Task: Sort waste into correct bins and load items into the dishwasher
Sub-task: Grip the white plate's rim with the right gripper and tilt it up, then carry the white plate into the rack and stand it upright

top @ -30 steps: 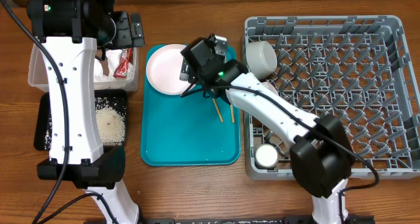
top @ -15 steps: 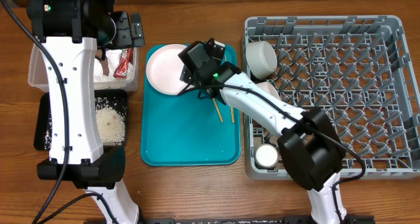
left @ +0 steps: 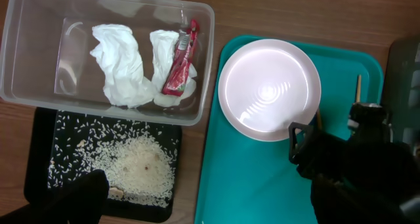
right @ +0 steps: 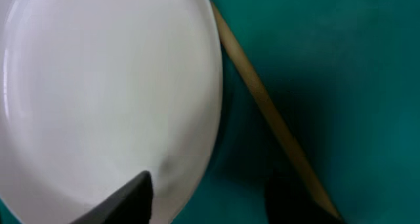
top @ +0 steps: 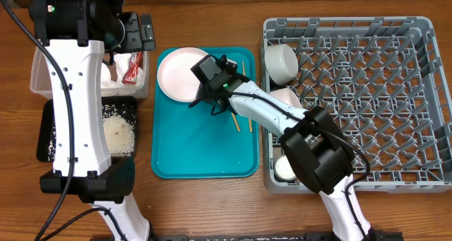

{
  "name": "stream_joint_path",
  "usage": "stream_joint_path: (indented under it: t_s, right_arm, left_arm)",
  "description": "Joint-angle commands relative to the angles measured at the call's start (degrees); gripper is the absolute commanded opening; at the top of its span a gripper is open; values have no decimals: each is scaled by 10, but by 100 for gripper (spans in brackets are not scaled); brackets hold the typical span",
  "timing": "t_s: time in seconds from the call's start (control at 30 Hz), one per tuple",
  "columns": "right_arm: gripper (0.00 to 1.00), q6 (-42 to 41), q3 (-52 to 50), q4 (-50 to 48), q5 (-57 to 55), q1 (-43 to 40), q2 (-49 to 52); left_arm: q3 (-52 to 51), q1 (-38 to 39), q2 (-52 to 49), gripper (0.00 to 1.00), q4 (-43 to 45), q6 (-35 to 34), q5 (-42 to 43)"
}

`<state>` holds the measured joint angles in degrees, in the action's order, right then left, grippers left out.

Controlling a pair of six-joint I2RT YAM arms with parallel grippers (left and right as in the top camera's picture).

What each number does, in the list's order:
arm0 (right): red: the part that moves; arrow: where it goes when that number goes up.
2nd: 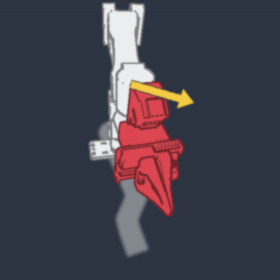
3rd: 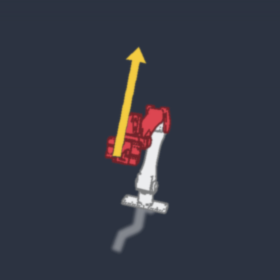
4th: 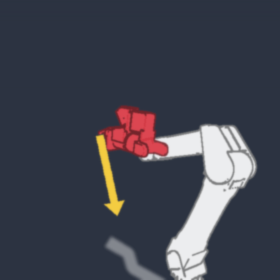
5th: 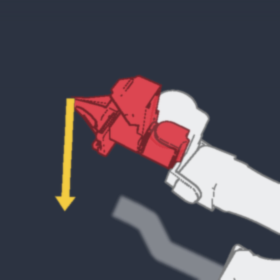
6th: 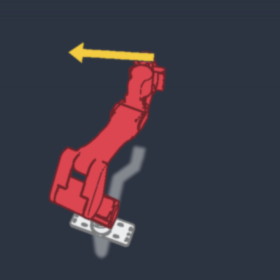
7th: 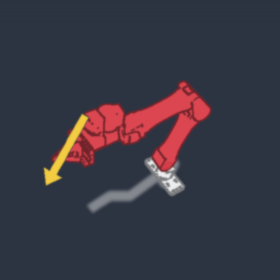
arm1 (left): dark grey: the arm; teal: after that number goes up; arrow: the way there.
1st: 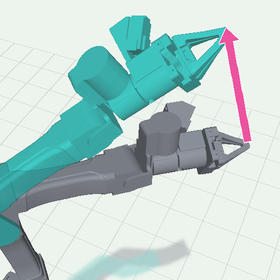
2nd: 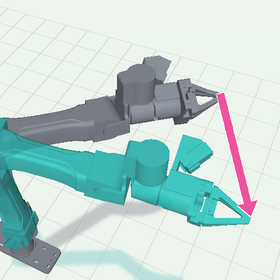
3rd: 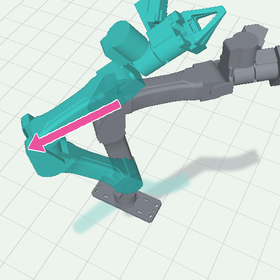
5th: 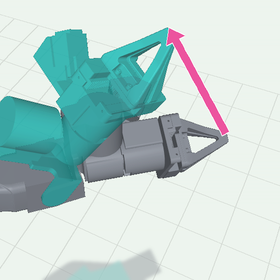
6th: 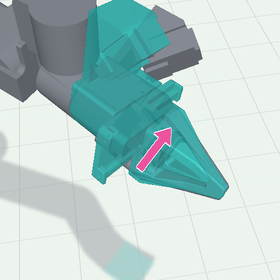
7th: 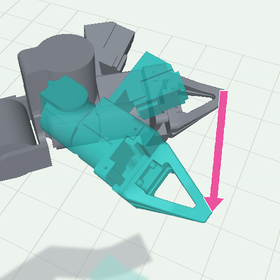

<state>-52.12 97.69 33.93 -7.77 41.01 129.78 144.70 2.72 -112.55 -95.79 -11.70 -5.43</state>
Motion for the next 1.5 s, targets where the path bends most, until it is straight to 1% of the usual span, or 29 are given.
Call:
stream_joint_path:
  t_s: [0.0,0.1,0.17,0.2,0.43,0.47,0.63,0.77,0.87,0.93,1.03,1.1,1.2,1.33,1.4,1.47]
  right_arm:
    - [47,-11,-2,3,2,-1,9]
    - [36,-22,-2,13,4,-1,15]
    - [26,-22,-2,15,4,-2,15]
    - [23,-22,-2,15,4,-2,15]
    - [5,-15,4,26,3,-11,11]
    - [4,-8,7,27,3,-14,9]
    - [4,49,19,29,1,-30,-20]
    - [4,116,23,30,-8,-45,-74]
    - [4,173,26,33,-44,-51,-130]
    - [4,215,26,35,-83,-51,-170]
    - [4,289,26,49,-170,-51,-233]
    - [4,323,26,69,-262,-52,-271]
    - [4,349,26,106,-416,-55,-310]
    - [4,370,26,165,-585,-74,-328]
    - [4,404,24,191,-628,-87,-326]
    - [4,448,10,198,-648,-102,-325]
  left_arm:
    - [12,-1,12,100,2,-5,-5]
    - [12,-1,12,100,2,-5,-5]
    - [12,-1,12,100,2,-5,-5]
    - [12,-1,12,100,2,-5,-5]
    - [12,-1,12,100,2,-5,-5]
    - [12,-1,12,100,2,-5,-5]
    - [12,-1,12,100,2,-5,-5]
    - [12,-1,12,100,2,-5,-5]
    - [12,-1,12,100,2,-5,-5]
    - [12,-1,12,100,2,-5,-5]
    - [12,-1,12,100,2,-5,-5]
    - [12,-1,12,100,2,-5,-5]
    - [12,-1,12,100,2,-5,-5]
    - [12,-1,12,100,2,-5,-5]
    - [12,-1,12,100,2,-5,-5]
    - [12,-1,12,100,2,-5,-5]
